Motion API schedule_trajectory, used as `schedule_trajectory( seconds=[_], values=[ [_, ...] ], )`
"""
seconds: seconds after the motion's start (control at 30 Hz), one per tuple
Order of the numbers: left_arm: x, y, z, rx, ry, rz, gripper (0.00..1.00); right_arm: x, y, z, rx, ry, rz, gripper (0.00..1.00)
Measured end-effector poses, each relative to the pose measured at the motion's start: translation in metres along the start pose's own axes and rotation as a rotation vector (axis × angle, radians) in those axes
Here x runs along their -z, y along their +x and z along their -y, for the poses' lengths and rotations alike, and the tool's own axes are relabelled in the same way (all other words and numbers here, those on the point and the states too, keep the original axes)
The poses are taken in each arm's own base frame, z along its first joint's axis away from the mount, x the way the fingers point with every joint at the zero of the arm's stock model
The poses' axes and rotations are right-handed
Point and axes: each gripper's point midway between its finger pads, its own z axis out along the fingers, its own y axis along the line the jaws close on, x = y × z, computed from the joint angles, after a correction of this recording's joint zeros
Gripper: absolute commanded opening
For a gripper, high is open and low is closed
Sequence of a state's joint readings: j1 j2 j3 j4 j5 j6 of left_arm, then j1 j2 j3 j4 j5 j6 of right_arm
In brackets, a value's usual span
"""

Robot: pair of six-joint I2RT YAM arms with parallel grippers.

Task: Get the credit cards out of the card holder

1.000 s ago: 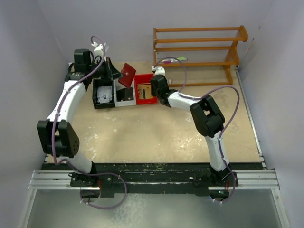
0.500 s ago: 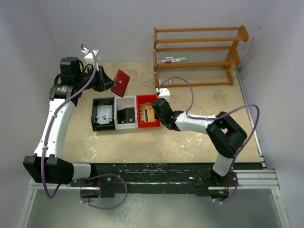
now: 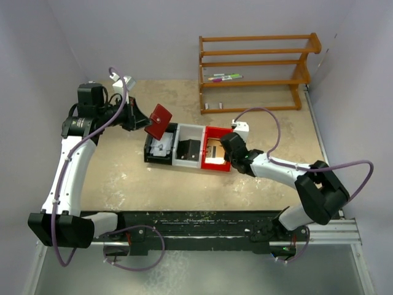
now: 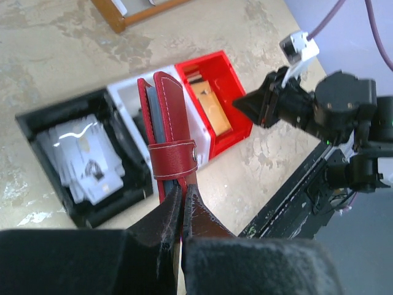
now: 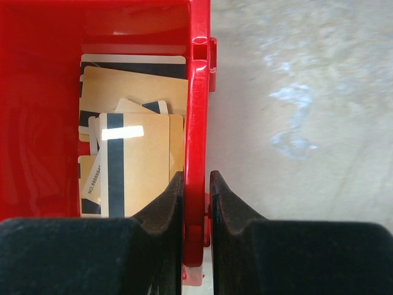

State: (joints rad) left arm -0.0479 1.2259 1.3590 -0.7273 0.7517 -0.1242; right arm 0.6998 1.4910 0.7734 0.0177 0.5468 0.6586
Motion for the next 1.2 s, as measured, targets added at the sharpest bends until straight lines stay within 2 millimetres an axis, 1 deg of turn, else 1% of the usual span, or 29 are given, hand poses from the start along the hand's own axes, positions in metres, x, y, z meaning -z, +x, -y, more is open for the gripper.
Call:
schedule_trajectory(
  seconds=[0.1,0.2,0.27,0.4,0.6,0.83,1.0,1.17,1.2],
  values=[
    [0.001,0.003,0.003,-0.015,0.019,-0.012,0.00,-0.007,-0.007,0.022,-0.026,0.053,-0.002,0.00],
    [0.002,0.006,0.008,-0.033,0.036,-0.014,0.00,-0.011,-0.012,0.034,-0.027,0.087,-0.005,0.00],
    [0.004,0.008,0.011,-0.035,0.046,-0.015,0.00,-0.013,-0.014,0.038,-0.009,0.101,-0.013,0.00],
    [0.009,0.011,0.017,-0.042,0.061,-0.009,0.00,-0.018,-0.017,0.038,0.023,0.084,-0.025,0.00],
    [0.017,0.011,0.028,-0.074,0.080,0.014,0.00,-0.025,-0.018,0.034,0.067,0.002,-0.062,0.00],
    [0.017,0.011,0.029,-0.081,0.085,0.015,0.00,-0.035,-0.024,0.012,0.128,-0.096,-0.088,0.00],
    [0.016,0.012,0.027,-0.074,0.084,0.009,0.00,-0.031,-0.022,0.010,0.153,-0.123,-0.088,0.00],
    [0.017,0.012,0.029,-0.059,0.089,0.010,0.00,-0.015,-0.015,0.018,0.174,-0.117,-0.125,0.00],
    [0.017,0.011,0.030,-0.055,0.090,0.012,0.00,-0.011,-0.013,0.019,0.176,-0.116,-0.133,0.04]
  ],
)
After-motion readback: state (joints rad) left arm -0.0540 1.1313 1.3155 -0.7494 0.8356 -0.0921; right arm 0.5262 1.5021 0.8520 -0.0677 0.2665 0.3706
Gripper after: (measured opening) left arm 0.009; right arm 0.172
